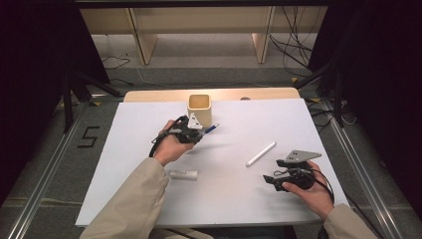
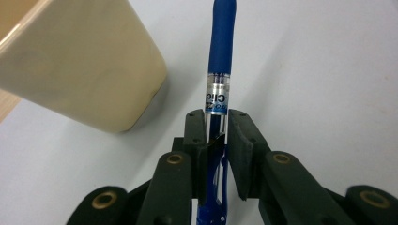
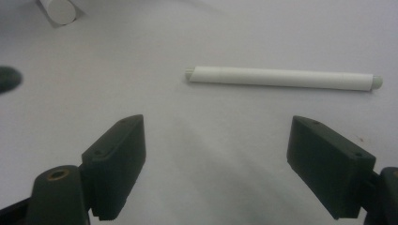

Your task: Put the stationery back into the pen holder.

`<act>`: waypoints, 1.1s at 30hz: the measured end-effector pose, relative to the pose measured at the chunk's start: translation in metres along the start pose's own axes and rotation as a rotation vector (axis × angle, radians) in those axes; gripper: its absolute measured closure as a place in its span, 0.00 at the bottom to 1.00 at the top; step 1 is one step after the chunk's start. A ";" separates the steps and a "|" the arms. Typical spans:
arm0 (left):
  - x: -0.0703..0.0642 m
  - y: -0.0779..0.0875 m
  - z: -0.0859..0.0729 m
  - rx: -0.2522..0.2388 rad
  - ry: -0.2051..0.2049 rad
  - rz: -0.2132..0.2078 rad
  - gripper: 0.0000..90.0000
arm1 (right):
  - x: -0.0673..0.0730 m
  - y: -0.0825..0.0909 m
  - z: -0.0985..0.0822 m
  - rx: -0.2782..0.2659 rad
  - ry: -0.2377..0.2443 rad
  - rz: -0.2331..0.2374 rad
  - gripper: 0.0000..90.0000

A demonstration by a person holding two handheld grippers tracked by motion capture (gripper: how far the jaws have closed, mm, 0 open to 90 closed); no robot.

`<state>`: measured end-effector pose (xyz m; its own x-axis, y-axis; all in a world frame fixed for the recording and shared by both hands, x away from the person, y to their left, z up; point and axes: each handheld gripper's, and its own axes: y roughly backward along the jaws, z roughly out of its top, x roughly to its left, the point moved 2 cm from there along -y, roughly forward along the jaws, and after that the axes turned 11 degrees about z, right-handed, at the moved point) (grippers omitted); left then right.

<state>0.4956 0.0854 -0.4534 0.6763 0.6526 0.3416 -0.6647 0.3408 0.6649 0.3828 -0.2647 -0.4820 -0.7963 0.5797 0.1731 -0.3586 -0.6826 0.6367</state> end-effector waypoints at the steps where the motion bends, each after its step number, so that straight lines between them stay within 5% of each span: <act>1: 0.000 0.001 -0.001 -0.006 0.008 0.004 0.87 | 0.000 0.000 0.000 0.000 0.000 -0.001 0.23; 20: 0.014 0.013 -0.004 -0.144 0.249 0.045 0.87 | 0.000 0.000 0.000 -0.001 -0.002 -0.003 0.23; 33: 0.027 0.014 0.002 -0.216 0.363 0.084 0.87 | -0.001 0.000 0.000 -0.001 0.001 -0.003 0.23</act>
<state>0.5054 0.1068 -0.4337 0.4870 0.8669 0.1069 -0.7901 0.3850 0.4769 0.3832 -0.2650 -0.4823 -0.7956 0.5813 0.1706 -0.3613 -0.6814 0.6365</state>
